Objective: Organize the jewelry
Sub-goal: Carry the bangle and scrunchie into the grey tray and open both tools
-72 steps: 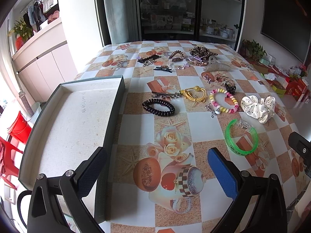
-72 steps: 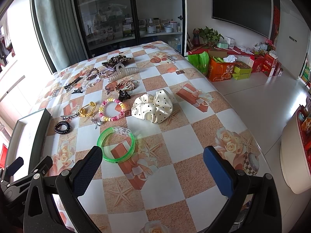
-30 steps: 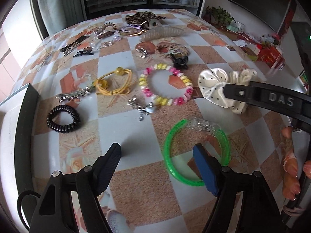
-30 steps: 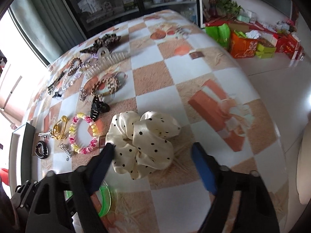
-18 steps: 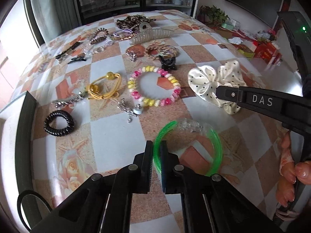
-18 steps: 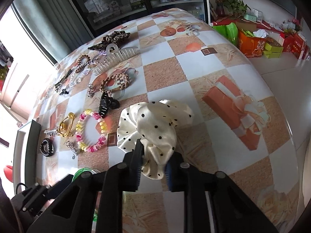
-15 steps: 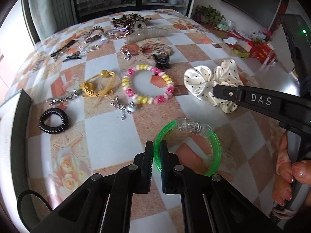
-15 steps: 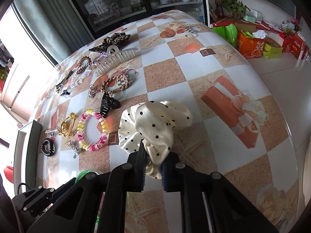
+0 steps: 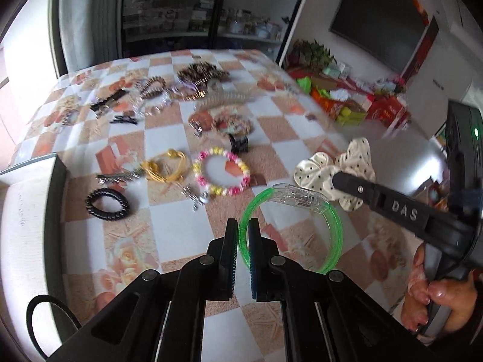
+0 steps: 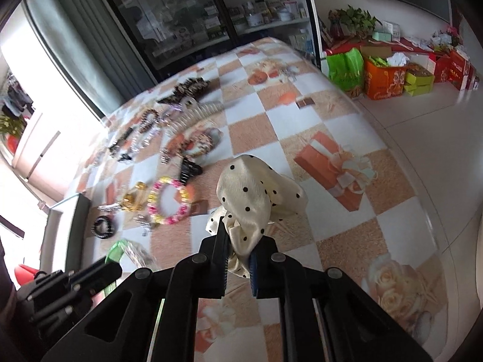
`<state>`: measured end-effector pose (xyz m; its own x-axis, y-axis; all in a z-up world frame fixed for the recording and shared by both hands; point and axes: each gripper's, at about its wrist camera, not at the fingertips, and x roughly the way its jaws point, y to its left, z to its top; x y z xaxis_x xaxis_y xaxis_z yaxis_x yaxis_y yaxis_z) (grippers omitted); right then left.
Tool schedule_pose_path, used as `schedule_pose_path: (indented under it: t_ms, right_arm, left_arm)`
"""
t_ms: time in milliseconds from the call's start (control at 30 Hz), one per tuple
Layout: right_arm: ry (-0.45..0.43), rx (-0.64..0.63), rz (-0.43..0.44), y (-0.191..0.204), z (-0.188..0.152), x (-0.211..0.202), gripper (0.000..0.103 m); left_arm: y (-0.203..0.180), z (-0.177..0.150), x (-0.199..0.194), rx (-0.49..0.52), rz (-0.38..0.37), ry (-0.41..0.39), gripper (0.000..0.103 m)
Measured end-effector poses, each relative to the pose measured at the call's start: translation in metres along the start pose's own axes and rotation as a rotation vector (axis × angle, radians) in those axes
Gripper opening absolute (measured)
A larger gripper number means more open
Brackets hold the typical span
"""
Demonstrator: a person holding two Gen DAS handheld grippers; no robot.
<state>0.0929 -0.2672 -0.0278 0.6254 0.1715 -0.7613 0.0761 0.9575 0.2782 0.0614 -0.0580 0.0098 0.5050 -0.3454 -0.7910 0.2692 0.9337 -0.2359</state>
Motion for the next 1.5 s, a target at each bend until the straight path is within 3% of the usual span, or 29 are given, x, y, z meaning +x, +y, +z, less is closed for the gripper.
schedule_pose_path:
  t_ms: [300,567,767,900,1067,1500]
  right_arm:
    - [-0.025,-0.120,0.139,0.072,0.017,-0.033,0.012]
    - [0.016,-0.274,0.273,0.180,0.033,-0.017,0.012]
    - [0.088,-0.393,0.352,0.263,0.025,0.019,0.012]
    - [0.166,-0.412,0.381,0.303,0.019,0.053,0.012]
    - [0.263,-0.402,0.401,0.333,0.008,0.103,0.012]
    - [0.420,-0.364,0.331,0.342,-0.015,0.186,0.012]
  left_arm:
    - [0.060,0.014,-0.057,-0.111,0.055,-0.100,0.010]
    - [0.160,0.015,-0.100,-0.226,0.218,-0.186,0.010]
    - [0.242,-0.001,-0.094,-0.321,0.365,-0.150,0.010]
    - [0.274,-0.010,-0.077,-0.356,0.426,-0.109,0.010]
    - [0.297,-0.013,-0.052,-0.366,0.478,-0.063,0.010]
    - [0.322,-0.025,-0.023,-0.371,0.568,0.018,0.010]
